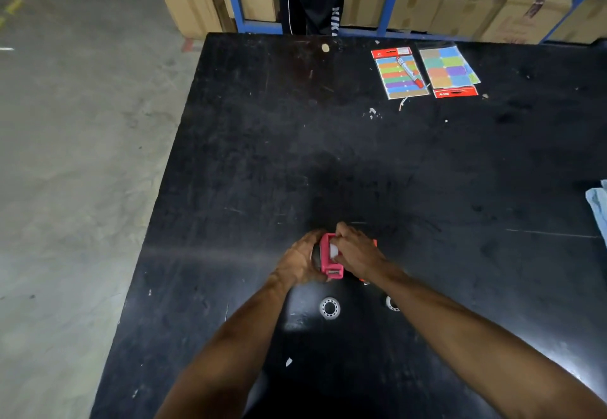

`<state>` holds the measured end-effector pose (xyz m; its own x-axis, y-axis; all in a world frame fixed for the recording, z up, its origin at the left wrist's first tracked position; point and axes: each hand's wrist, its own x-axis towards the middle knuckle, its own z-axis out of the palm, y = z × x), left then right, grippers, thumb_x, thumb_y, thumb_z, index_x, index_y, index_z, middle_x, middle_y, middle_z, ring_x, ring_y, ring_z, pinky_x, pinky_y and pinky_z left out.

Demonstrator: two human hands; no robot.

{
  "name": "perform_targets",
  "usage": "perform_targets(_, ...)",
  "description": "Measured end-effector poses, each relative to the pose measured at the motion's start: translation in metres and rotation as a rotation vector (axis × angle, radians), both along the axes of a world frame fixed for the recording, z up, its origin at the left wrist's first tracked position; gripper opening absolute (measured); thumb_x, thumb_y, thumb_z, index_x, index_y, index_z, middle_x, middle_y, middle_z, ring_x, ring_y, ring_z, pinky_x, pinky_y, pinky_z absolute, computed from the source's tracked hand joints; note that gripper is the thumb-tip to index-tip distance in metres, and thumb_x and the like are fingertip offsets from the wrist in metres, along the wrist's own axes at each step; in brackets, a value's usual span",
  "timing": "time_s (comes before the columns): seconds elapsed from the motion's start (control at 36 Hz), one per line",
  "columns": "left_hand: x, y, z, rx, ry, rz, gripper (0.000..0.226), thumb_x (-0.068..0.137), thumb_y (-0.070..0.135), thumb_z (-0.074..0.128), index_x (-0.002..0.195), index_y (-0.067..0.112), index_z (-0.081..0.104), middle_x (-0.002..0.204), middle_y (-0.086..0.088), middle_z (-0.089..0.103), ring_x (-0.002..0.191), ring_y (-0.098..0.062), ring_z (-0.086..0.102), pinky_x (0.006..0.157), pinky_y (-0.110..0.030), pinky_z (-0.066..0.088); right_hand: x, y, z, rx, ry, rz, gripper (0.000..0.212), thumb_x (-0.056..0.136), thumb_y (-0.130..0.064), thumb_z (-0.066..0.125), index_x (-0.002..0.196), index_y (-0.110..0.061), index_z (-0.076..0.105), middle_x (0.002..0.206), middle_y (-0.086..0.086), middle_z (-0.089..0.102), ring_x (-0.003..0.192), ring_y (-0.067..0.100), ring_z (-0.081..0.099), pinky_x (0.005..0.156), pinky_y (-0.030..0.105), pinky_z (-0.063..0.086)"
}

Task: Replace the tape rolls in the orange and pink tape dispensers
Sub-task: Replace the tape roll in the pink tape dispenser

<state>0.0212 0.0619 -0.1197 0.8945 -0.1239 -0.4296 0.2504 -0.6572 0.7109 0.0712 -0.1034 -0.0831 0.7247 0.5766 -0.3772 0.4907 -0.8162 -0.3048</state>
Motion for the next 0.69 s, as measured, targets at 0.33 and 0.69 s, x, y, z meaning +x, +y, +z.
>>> perform_targets(0.33,-0.006,-0.004,0.005,-0.012,0.029,0.032,0.109,0.048,0.032,0.091,0.143,0.029,0.038,0.136,0.006,0.056,0.122,-0.014,0.057,0.106,-0.033,0.047,0.001,-0.004,0.012,0.052,0.137,-0.042,0.026,0.087,-0.013,0.063,0.111,-0.003,0.066,0.117,0.014,0.049,0.104,0.030,0.058,0.079,0.030,0.040)
perform_targets(0.69,-0.023,0.000,0.039,-0.116,-0.075,0.305,0.047,0.083,-0.010,0.057,0.123,0.014,0.056,0.110,-0.003,0.056,0.082,-0.012,0.059,0.068,-0.008,0.049,-0.021,-0.013,0.040,0.231,0.112,-0.126,0.026,0.087,-0.010,0.059,0.111,-0.009,0.067,0.104,0.016,0.056,0.101,0.032,0.058,0.087,0.040,0.046)
